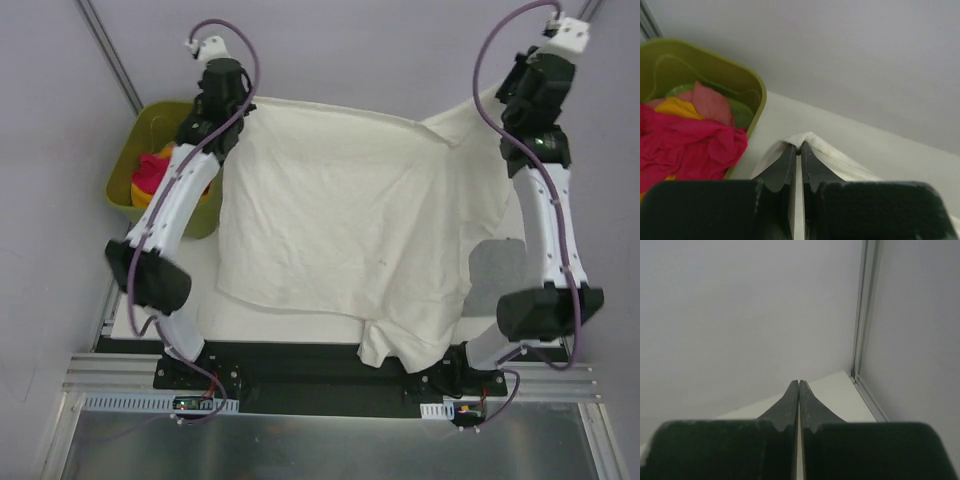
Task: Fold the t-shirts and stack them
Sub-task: Flatten the tshirt out, then fold the tshirt
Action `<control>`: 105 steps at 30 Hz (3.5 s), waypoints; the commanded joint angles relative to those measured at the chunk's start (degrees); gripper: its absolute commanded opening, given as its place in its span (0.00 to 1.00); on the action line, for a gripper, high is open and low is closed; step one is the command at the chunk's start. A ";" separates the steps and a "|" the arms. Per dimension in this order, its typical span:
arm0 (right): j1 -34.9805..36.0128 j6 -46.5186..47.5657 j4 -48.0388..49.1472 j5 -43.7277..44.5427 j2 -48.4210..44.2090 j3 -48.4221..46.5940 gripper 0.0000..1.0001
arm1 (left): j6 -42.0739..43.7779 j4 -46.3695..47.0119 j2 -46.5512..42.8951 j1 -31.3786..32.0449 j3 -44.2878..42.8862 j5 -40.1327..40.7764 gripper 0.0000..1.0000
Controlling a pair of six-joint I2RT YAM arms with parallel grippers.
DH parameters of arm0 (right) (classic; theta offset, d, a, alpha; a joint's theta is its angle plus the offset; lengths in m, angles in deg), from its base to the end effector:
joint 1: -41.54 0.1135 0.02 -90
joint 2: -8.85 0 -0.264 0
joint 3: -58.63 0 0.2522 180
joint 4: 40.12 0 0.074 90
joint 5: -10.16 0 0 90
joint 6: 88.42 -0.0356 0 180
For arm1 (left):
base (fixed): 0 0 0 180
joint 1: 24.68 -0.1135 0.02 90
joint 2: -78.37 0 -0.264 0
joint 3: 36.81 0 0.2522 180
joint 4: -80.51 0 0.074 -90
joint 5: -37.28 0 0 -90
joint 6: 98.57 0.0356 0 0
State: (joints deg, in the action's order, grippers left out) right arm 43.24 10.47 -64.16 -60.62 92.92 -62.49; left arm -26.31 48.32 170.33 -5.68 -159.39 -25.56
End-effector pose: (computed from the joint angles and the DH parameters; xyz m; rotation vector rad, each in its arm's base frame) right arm 0.2991 -0.0028 0.5523 0.1597 1.3548 -0.3307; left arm 0.3378 -0.0991 0.5029 -0.3481 1.5580 -0.1203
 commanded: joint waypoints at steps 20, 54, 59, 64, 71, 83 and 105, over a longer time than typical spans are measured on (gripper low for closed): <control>-0.20 -4.30 -3.24 3.37 33.89 -4.19 0.01 | -2.30 -2.31 44.19 -5.47 -23.04 -10.29 0.00; 5.77 -36.30 -52.54 -2.44 -6.02 28.51 0.01 | -5.38 -2.31 19.05 -5.91 10.90 -1.59 0.00; 6.92 -39.55 -53.96 -4.01 -6.90 32.72 0.01 | -5.29 -2.39 17.64 -5.91 14.06 -1.05 0.00; 7.97 -40.17 -54.05 -5.51 -5.42 36.77 0.01 | -6.25 -2.39 16.32 -5.91 17.49 -0.09 0.02; 8.24 -39.65 -52.21 -4.64 1.96 39.94 0.01 | -6.26 -2.39 15.53 -5.91 19.52 -3.59 0.20; 8.15 -38.07 -50.54 -1.38 8.30 32.65 0.01 | -5.03 -2.31 14.30 -2.58 19.34 -14.94 0.88; 9.71 -13.92 -38.42 3.73 10.52 24.88 0.97 | -8.45 -2.48 -5.54 4.02 40.33 -11.60 0.99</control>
State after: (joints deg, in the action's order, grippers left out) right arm 48.83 -14.56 -107.72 -55.11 115.06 -43.32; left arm -32.41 46.20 172.06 -1.55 -124.41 -39.75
